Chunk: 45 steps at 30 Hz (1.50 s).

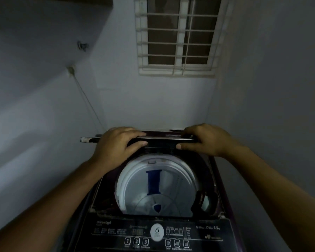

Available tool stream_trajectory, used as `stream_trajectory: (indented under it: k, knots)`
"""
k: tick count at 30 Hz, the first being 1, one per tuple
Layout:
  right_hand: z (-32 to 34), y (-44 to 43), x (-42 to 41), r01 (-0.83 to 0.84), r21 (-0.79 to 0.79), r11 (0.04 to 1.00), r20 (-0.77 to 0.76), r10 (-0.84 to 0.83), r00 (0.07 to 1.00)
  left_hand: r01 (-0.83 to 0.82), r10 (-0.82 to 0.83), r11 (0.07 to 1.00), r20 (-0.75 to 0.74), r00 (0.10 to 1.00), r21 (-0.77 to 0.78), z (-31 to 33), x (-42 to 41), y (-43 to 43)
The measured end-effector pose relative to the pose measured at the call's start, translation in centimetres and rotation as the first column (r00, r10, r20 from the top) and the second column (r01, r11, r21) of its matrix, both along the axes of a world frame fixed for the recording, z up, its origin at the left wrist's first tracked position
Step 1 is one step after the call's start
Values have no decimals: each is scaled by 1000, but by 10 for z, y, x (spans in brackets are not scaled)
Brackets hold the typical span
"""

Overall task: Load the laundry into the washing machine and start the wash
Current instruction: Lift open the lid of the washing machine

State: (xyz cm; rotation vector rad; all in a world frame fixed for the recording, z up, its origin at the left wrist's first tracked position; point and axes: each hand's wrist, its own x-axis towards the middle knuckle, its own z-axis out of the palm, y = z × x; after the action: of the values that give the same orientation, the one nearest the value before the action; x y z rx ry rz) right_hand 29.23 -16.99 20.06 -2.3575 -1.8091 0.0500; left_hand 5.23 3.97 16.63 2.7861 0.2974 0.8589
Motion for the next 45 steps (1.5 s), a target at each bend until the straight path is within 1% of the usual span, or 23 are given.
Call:
stream_trajectory:
  k: [4,6,7,9,11,13,15,18,20,22,23,25,27,29,31,34,37,42,45]
  knots:
    - [20,11,8,49,64,997,-7,-48,999,-22,22,1000,0,1000,6,17,16,13]
    - [27,16,11,68,122,990,33,-73,997,-47,47,999,-12,999,-9,26,24,22]
    - [28,18,11,73,167,983,65,-85,994,-53,53,998,-16,998,-16,30,29,26]
    - [26,19,11,54,313,948,158,-109,981,-57,57,998,-23,998,-15,39,39,37]
    - [23,17,7,10,474,880,261,-151,953,-68,68,998,-36,997,-12,48,51,48]
    - [17,15,0,-2,546,838,329,-212,920,-84,84,996,-45,995,-11,56,63,58]
    - [9,15,-1,20,512,859,373,-243,895,-83,82,996,-36,996,-16,62,75,69]
    - [2,25,5,107,390,915,397,-272,877,-81,80,996,38,996,28,65,94,82]
    - [4,35,11,154,346,925,387,-290,875,-164,155,983,117,981,77,63,105,83]
    - [7,45,16,178,332,926,377,-303,875,-266,233,950,200,952,161,58,111,78]
    - [9,50,19,189,328,925,377,-312,872,-298,248,932,236,939,208,56,112,73]
    - [10,59,24,213,320,923,376,-330,866,-287,216,917,261,941,276,48,110,66]
    - [11,66,27,240,318,917,371,-354,859,-235,178,916,196,964,324,36,108,65]
    - [11,73,32,267,322,908,362,-379,852,-215,191,901,100,976,377,28,108,70]
    - [10,79,37,291,312,904,351,-394,849,-203,206,896,35,978,396,27,112,77]
    - [10,92,47,328,263,908,341,-405,849,-190,228,904,-54,972,384,30,121,89]
    - [15,109,61,369,201,908,320,-416,851,-155,211,924,-128,969,351,32,133,106]
    - [23,135,81,402,116,908,272,-419,866,-95,160,948,-195,968,305,35,156,130]
    - [20,148,91,420,67,905,275,-422,864,-82,152,958,-246,957,275,34,171,142]
